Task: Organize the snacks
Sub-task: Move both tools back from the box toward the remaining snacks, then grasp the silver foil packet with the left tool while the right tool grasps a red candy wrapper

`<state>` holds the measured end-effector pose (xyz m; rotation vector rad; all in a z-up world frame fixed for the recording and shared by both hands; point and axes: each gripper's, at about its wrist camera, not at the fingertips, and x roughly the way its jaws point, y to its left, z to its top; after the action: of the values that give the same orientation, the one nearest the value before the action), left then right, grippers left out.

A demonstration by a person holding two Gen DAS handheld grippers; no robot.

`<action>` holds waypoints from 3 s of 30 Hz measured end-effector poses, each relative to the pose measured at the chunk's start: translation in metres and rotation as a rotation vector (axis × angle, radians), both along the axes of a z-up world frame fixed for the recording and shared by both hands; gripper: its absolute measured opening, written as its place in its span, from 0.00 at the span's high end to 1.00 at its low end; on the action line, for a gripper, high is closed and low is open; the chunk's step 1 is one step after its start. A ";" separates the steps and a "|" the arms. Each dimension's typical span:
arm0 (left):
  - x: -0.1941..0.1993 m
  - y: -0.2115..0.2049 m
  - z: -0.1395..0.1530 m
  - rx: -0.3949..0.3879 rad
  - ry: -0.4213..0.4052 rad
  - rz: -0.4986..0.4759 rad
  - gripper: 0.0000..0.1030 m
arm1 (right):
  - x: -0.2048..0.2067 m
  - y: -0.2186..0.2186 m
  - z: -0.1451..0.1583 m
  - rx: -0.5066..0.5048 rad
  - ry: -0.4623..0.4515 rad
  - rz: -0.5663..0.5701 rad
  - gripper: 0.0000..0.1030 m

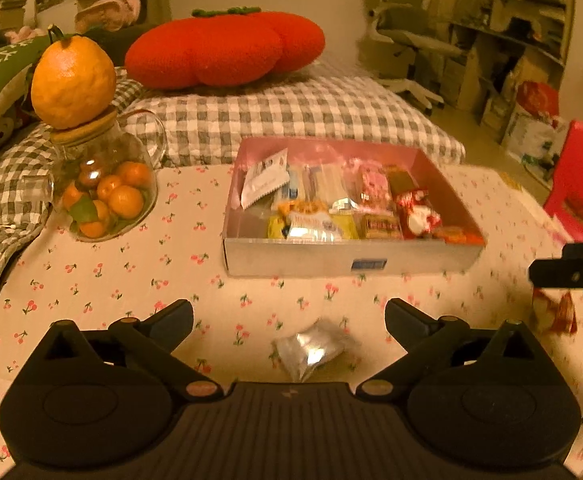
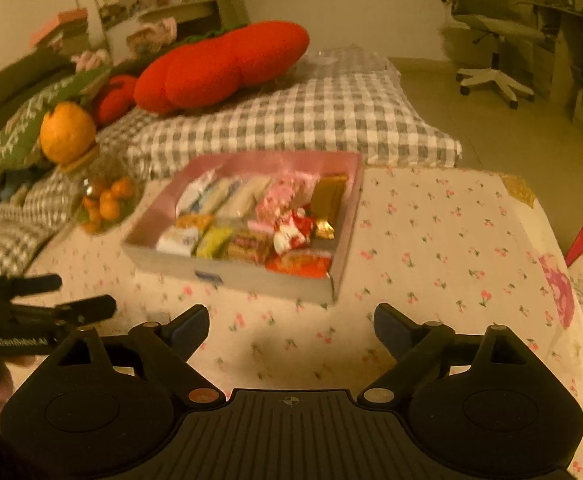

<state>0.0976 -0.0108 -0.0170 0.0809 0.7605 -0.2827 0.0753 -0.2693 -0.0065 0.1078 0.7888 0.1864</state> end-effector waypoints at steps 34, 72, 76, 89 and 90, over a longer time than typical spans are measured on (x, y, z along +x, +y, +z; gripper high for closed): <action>-0.007 -0.007 -0.034 0.050 0.091 -0.127 0.01 | 0.008 -0.039 -0.070 -0.256 0.114 0.131 0.56; 0.008 -0.015 -0.047 0.080 0.114 -0.243 0.64 | -0.005 0.005 -0.041 -0.081 0.180 0.162 0.70; 0.006 -0.016 -0.045 0.066 0.137 -0.218 0.65 | -0.006 0.008 -0.040 -0.073 0.187 0.158 0.70; 0.001 -0.013 -0.032 -0.088 0.232 -0.145 0.68 | -0.003 0.010 -0.039 -0.027 0.229 0.123 0.70; 0.001 -0.013 -0.031 -0.097 0.238 -0.139 0.68 | -0.002 0.010 -0.039 -0.016 0.233 0.116 0.70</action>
<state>0.0988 -0.0234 -0.0476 0.0083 0.9775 -0.4667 0.0733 -0.2590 -0.0456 0.0687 1.0301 0.2809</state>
